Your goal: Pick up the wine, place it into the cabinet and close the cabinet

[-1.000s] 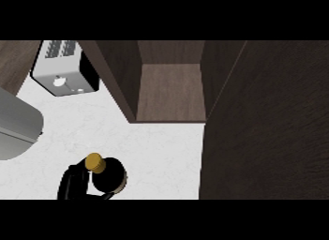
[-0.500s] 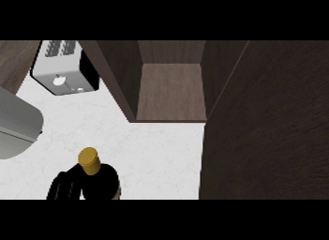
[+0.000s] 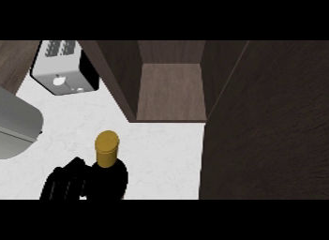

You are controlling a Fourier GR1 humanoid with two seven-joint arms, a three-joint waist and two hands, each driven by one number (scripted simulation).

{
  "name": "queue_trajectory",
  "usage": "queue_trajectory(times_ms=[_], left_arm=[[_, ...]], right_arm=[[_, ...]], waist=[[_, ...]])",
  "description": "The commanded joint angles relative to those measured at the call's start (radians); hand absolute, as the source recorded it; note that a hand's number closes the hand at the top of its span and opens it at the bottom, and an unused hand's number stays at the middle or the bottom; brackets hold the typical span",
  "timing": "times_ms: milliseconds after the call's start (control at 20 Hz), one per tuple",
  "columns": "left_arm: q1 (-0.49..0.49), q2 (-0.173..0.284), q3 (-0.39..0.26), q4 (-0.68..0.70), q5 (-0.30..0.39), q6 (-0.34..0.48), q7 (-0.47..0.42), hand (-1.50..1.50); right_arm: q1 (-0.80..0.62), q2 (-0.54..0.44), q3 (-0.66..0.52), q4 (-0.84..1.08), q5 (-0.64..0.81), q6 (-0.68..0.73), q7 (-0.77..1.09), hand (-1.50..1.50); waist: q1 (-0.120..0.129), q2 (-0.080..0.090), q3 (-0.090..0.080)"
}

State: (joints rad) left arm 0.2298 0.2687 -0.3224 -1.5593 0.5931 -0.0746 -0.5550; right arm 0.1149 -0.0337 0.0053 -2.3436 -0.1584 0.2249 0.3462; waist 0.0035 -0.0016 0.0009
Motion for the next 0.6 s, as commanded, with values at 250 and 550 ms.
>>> queue_trajectory(times_ms=[250,550], left_arm=[[-0.135,-0.116,-0.007,-0.161,-0.074,0.218,0.193,1.5],[-0.315,-0.184,0.005,-0.118,-0.118,0.294,0.322,1.5]], right_arm=[[-0.028,-0.008,-0.007,-0.025,-0.006,-0.013,0.039,-1.5],[0.014,0.017,0.027,0.015,0.033,-0.006,-0.017,-1.5]], waist=[[-0.006,0.001,-0.001],[-0.008,0.002,-0.001]])
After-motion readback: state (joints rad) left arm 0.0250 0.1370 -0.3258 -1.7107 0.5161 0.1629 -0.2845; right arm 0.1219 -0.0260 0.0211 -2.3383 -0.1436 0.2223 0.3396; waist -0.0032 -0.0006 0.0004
